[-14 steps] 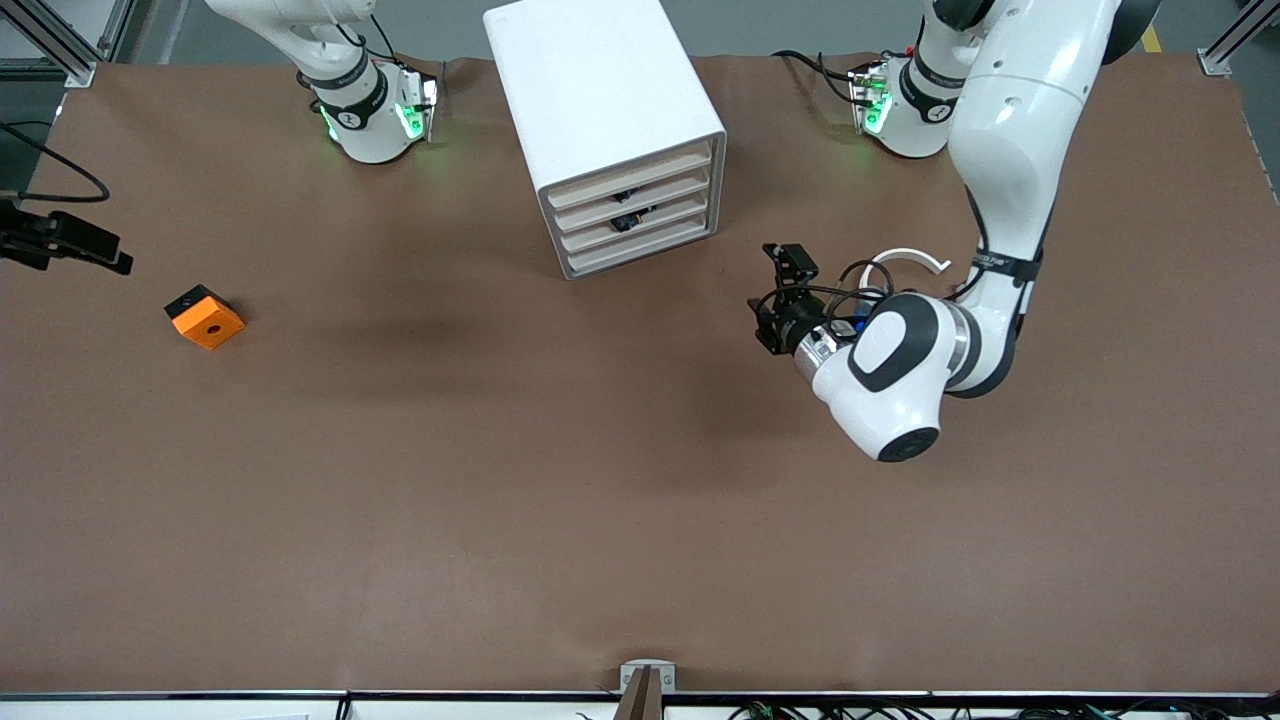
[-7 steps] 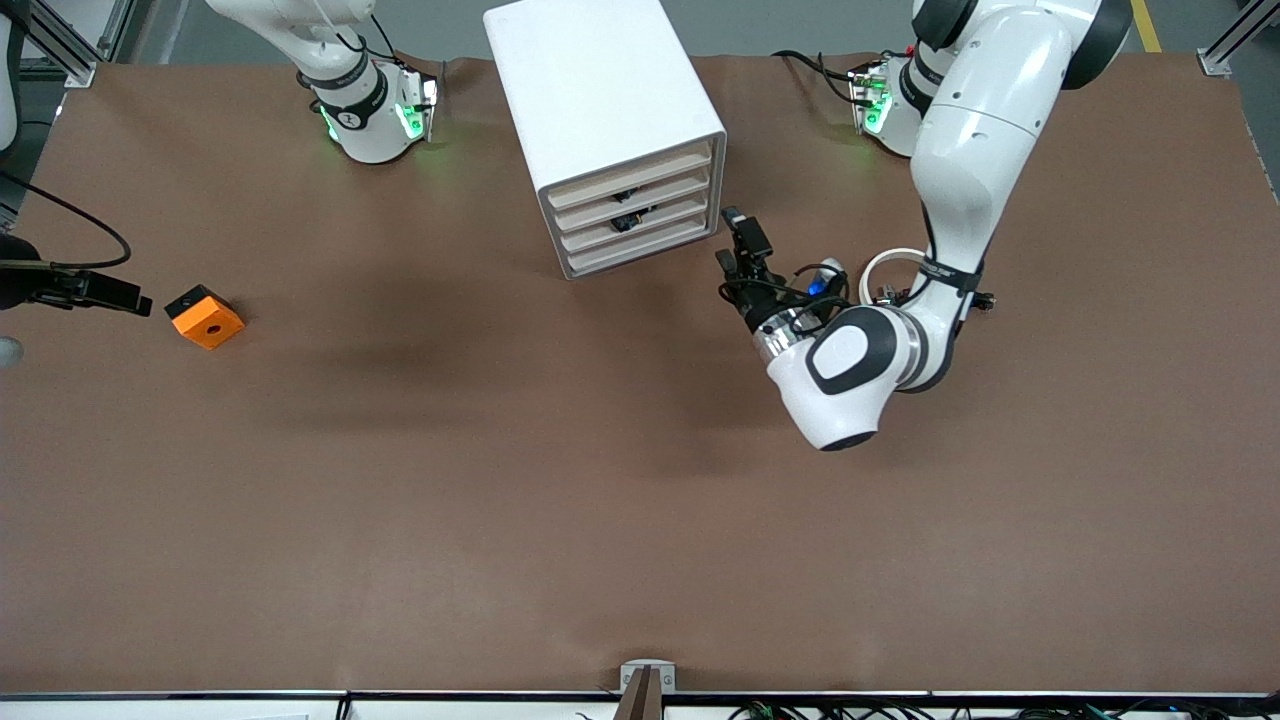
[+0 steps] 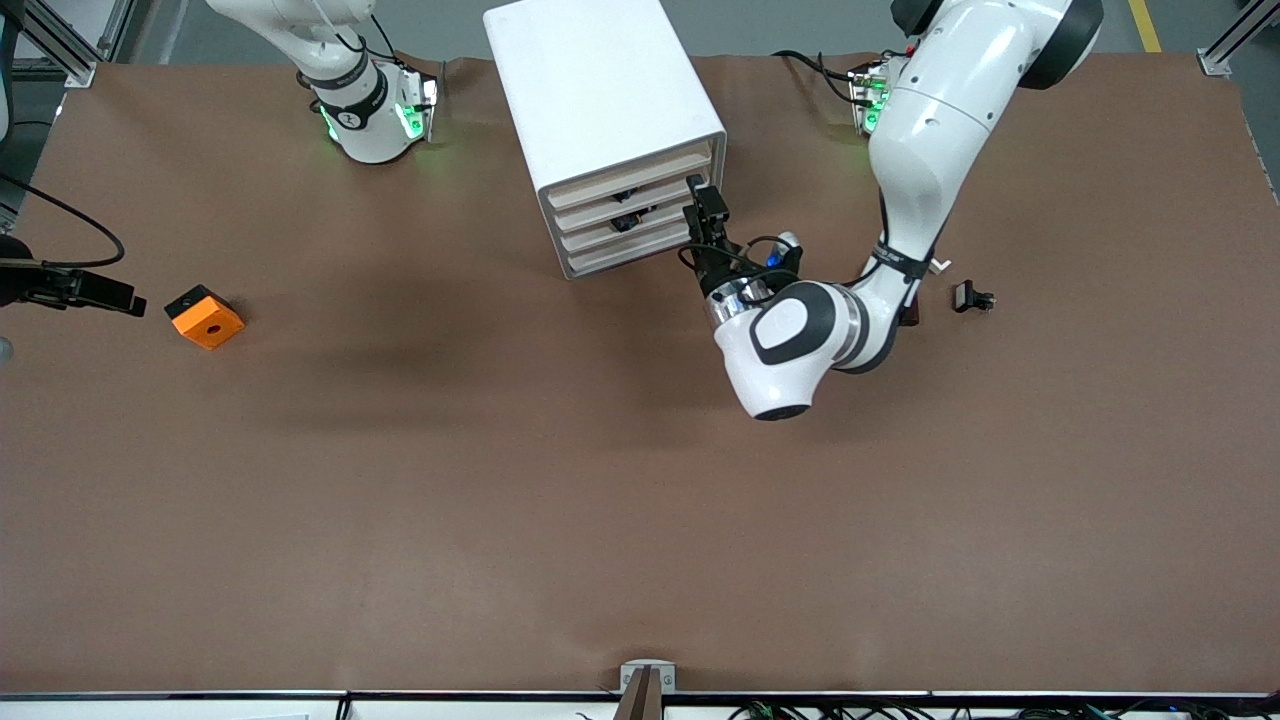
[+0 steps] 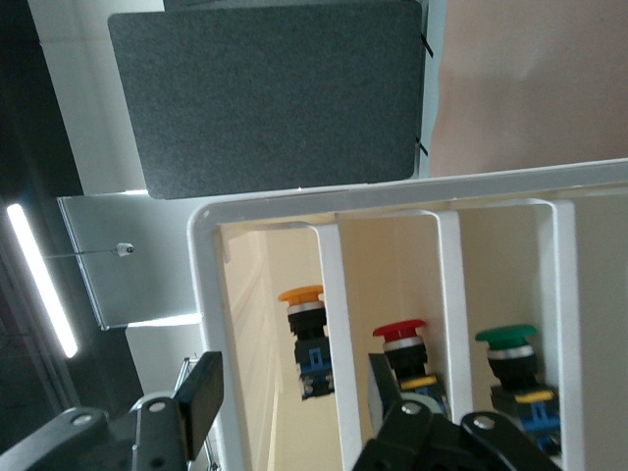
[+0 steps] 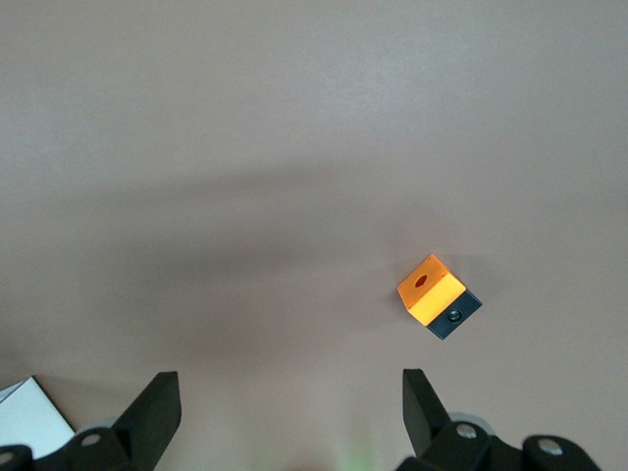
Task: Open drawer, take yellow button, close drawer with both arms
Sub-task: 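Pull the drawer open with the left gripper while the right gripper approaches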
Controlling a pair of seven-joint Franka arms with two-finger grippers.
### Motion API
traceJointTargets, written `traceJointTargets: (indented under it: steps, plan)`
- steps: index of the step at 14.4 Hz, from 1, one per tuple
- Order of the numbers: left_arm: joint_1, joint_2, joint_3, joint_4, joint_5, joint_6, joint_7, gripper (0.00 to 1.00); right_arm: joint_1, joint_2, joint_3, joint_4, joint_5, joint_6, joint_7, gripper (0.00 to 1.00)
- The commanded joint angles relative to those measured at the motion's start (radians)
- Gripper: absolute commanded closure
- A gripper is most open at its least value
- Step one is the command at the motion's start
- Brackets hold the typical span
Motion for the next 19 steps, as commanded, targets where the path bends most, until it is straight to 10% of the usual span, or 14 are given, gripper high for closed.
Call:
traceJointTargets:
  steps: [1,9,15,19]
  plan:
    - [-0.01,0.001,0.001,-0.025,-0.013,-0.013,-0.017,0.37,-0.005,0.003,0.01,0.021,-0.03,-0.013,-0.01,0.0]
    - [-0.069,0.001,0.004,-0.093,-0.001,-0.008,-0.005,0.5,0.009,0.002,0.014,0.015,-0.017,-0.018,0.087,0.0]
    - [-0.094,0.001,0.004,-0.113,0.039,-0.011,-0.002,0.86,0.016,0.002,0.014,0.01,-0.015,-0.013,0.137,0.0]
    - [-0.06,-0.001,0.004,-0.111,0.061,-0.016,-0.002,0.9,0.044,0.003,0.016,0.002,0.032,-0.003,0.267,0.0]
